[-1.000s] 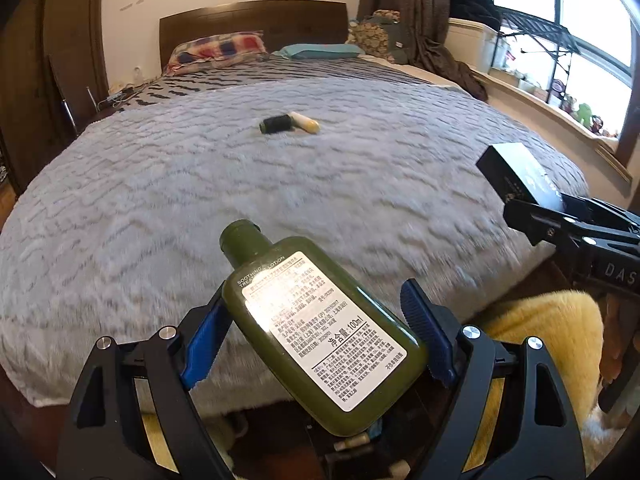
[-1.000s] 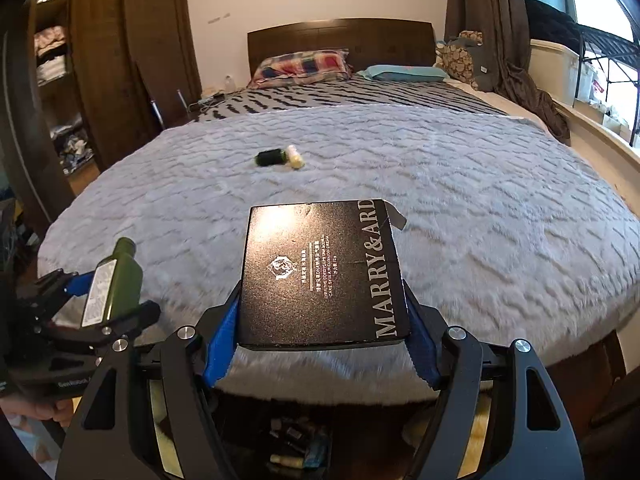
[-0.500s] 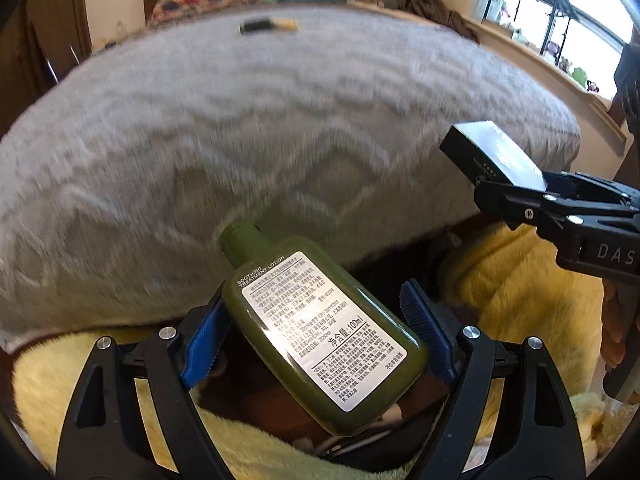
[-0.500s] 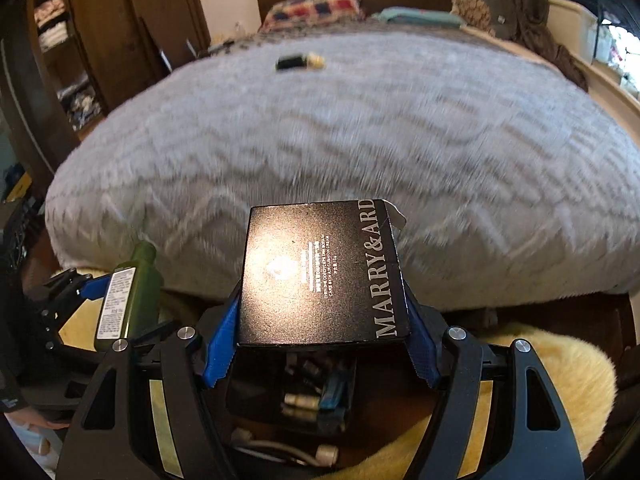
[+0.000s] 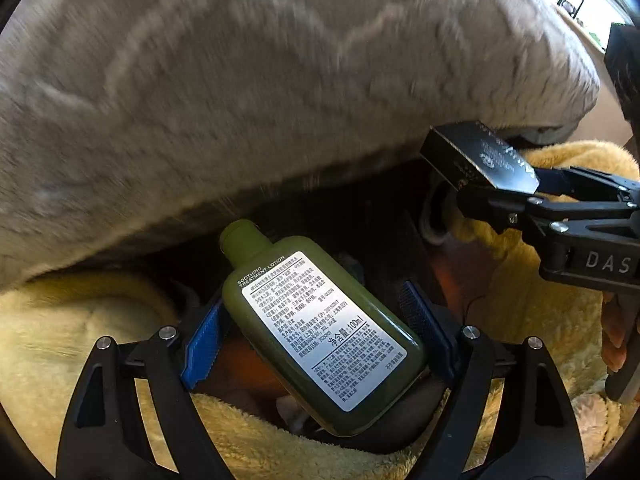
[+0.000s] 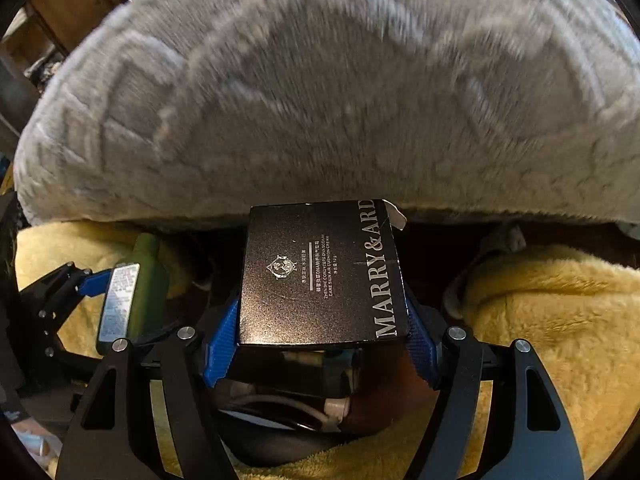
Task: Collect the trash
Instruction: 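Lower both tools to the bin and release the bottle and box, then grasp the black thread spool with the left tool while the right tool grasps the white-yellow stick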
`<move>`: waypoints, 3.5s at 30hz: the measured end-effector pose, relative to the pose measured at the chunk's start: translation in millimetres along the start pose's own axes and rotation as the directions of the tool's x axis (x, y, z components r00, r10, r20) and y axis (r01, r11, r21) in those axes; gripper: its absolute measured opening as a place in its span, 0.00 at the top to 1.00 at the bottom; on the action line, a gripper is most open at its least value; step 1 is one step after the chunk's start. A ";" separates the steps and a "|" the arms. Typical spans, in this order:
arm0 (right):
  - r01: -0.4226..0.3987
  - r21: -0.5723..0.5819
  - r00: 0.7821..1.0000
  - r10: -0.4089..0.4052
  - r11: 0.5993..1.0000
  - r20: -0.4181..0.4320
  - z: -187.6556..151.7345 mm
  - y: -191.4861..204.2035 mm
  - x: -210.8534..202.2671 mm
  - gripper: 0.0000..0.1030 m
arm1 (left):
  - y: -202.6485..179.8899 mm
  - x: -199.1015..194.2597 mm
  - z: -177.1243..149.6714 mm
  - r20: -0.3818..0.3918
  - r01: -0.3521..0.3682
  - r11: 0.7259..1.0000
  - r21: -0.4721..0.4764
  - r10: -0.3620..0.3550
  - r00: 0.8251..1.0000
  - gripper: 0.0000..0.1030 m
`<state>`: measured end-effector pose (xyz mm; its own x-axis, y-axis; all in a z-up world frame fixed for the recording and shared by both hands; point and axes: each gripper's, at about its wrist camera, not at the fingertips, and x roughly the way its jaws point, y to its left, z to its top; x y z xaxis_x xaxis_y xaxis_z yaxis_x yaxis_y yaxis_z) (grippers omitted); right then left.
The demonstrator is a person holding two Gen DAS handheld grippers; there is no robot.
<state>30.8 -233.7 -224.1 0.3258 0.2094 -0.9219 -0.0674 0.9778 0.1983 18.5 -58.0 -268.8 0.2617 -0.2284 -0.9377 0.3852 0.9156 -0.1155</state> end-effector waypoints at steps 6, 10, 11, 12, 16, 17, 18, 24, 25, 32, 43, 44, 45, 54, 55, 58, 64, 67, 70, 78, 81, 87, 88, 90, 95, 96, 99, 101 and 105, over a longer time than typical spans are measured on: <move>0.000 0.001 0.999 0.000 1.000 -0.051 0.5 0.8 15.1 0.30 | -1.4 27.9 1.6 -0.074 0.039 0.999 -0.006 -0.039 0.996 0.23; -0.007 0.010 0.997 0.007 1.000 -0.078 4.4 -1.2 26.6 0.30 | 2.2 38.3 0.5 -0.098 0.050 0.999 -0.017 -0.051 0.994 0.23; -0.009 0.007 0.997 0.010 1.000 -0.082 4.9 -1.0 28.1 0.30 | 3.5 40.2 0.4 -0.104 0.055 0.998 -0.025 -0.057 0.993 0.23; -0.012 0.002 0.996 0.012 1.000 -0.085 5.5 -0.2 30.1 0.29 | 4.5 41.4 0.6 -0.108 0.057 0.998 -0.030 -0.060 0.992 0.23; -0.016 -0.007 0.996 0.016 1.000 -0.091 7.4 0.7 37.3 0.29 | 11.2 42.9 0.8 -0.121 0.062 0.997 -0.046 -0.067 0.990 0.23; -0.020 -0.005 0.996 0.019 1.000 -0.090 7.6 0.4 37.4 0.28 | 12.0 43.0 0.3 -0.120 0.062 0.997 -0.049 -0.068 0.990 0.23; -0.021 -0.002 0.996 0.021 1.000 -0.090 8.1 0.1 37.6 0.27 | 12.2 41.7 0.4 -0.116 0.061 0.997 -0.050 -0.067 0.991 0.22; -0.020 0.021 0.998 0.021 1.000 -0.067 9.9 -6.4 29.9 0.15 | 11.2 26.3 3.3 -0.079 0.042 0.998 -0.046 -0.046 0.996 0.13; -0.020 0.025 0.998 0.021 1.000 -0.059 10.6 -7.6 27.2 0.14 | 10.8 24.7 4.1 -0.073 0.038 0.998 -0.044 -0.041 0.996 0.13; 0.005 0.026 0.998 -0.006 1.000 0.065 20.3 -12.5 -20.5 0.12 | 10.7 -15.2 8.7 0.023 0.016 1.000 -0.021 -0.016 1.000 0.12; 0.081 -0.016 0.930 -0.070 0.997 0.361 79.7 -11.9 -124.6 0.11 | 25.9 -126.0 58.5 0.295 -0.061 0.998 -0.012 0.062 0.954 0.12; 0.093 -0.016 0.922 -0.080 0.996 0.378 86.4 -8.5 -130.0 0.11 | 30.1 -135.8 69.4 0.321 -0.083 0.996 -0.016 0.084 0.944 0.12; 0.101 -0.018 0.917 -0.086 0.995 0.390 92.5 -8.0 -133.9 0.11 | 30.9 -142.4 77.0 0.333 -0.093 0.995 -0.019 0.094 0.938 0.12; 0.092 -0.040 0.897 -0.066 0.995 0.437 170.6 1.8 -146.4 0.11 | 67.5 -147.4 162.1 0.368 -0.120 0.989 -0.081 0.142 0.919 0.12; 0.092 -0.043 0.898 -0.065 0.995 0.435 179.2 3.3 -141.6 0.11 | 72.5 -145.9 173.3 0.368 -0.129 0.988 -0.089 0.153 0.917 0.12; 0.085 -0.046 0.904 -0.058 0.995 0.424 218.7 8.3 -124.1 0.11 | 86.6 -142.2 195.8 0.367 -0.129 0.986 -0.104 0.158 0.917 0.12; 0.103 -0.047 0.907 -0.075 0.994 0.415 289.3 22.6 -83.6 0.12 | 108.7 -119.2 239.2 0.342 -0.129 0.985 -0.118 0.162 0.926 0.12; 0.114 -0.074 0.911 -0.075 0.991 0.406 314.9 36.0 -67.9 0.12 | 115.5 -111.0 251.6 0.336 -0.139 0.983 -0.117 0.171 0.926 0.12; 0.117 -0.111 0.923 -0.067 0.987 0.379 337.6 50.1 -48.6 0.24 | 121.1 -103.4 266.0 0.331 -0.144 0.982 -0.120 0.177 0.927 0.12; 0.123 -0.154 0.960 -0.078 0.981 0.267 371.0 60.2 -1.0 0.49 | 127.3 -90.8 290.8 0.325 -0.142 0.984 -0.110 0.171 0.930 0.12; 0.114 -0.153 0.963 -0.071 0.982 0.260 376.9 58.2 4.1 0.59 | 126.4 -87.3 299.6 0.327 -0.139 0.985 -0.106 0.166 0.930 0.12; 0.114 -0.129 0.960 -0.076 0.985 0.270 381.3 39.7 -7.3 0.80 | 118.4 -76.5 323.9 0.328 -0.126 0.988 -0.084 0.147 0.933 0.12; 0.120 -0.125 0.959 -0.083 0.985 0.270 381.3 35.6 -9.1 0.80 | 116.6 -74.6 329.2 0.329 -0.127 0.989 -0.080 0.146 0.933 0.13; 0.128 -0.102 0.958 -0.097 0.986 0.269 379.8 22.4 -15.0 0.80 | 112.8 -68.5 342.6 0.330 -0.131 0.989 -0.069 0.147 0.932 0.13; 0.140 -0.048 0.951 -0.121 0.989 0.283 373.0 -9.7 -29.8 0.80 | 101.5 -52.4 373.3 0.337 -0.156 0.987 -0.034 0.158 0.928 0.18; 0.141 -0.045 0.951 -0.123 0.989 0.285 371.1 -13.5 -31.6 0.80 | 99.9 -48.9 379.4 0.336 -0.156 0.987 -0.030 0.157 0.929 0.22; 0.142 -0.038 0.948 -0.125 0.989 0.293 363.9 -24.5 -37.9 0.80 | 94.2 -38.7 393.1 0.327 -0.160 0.987 -0.015 0.155 0.932 0.38; 0.137 -0.033 0.947 -0.121 0.990 0.299 358.0 -30.1 -42.3 0.80 | 89.3 -30.6 401.3 0.313 -0.165 0.986 0.007 0.155 0.937 0.50; 0.123 -0.031 0.945 -0.107 0.992 0.310 348.3 -33.2 -49.0 0.80 | 86.6 -26.3 406.2 0.307 -0.173 0.985 0.021 0.158 0.938 0.51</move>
<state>345.5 -277.3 -69.7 0.6076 0.0922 -0.7888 -0.0560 0.9957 0.0733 404.4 -107.2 -121.1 0.5782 -0.1714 -0.7977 0.3530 0.9340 0.0552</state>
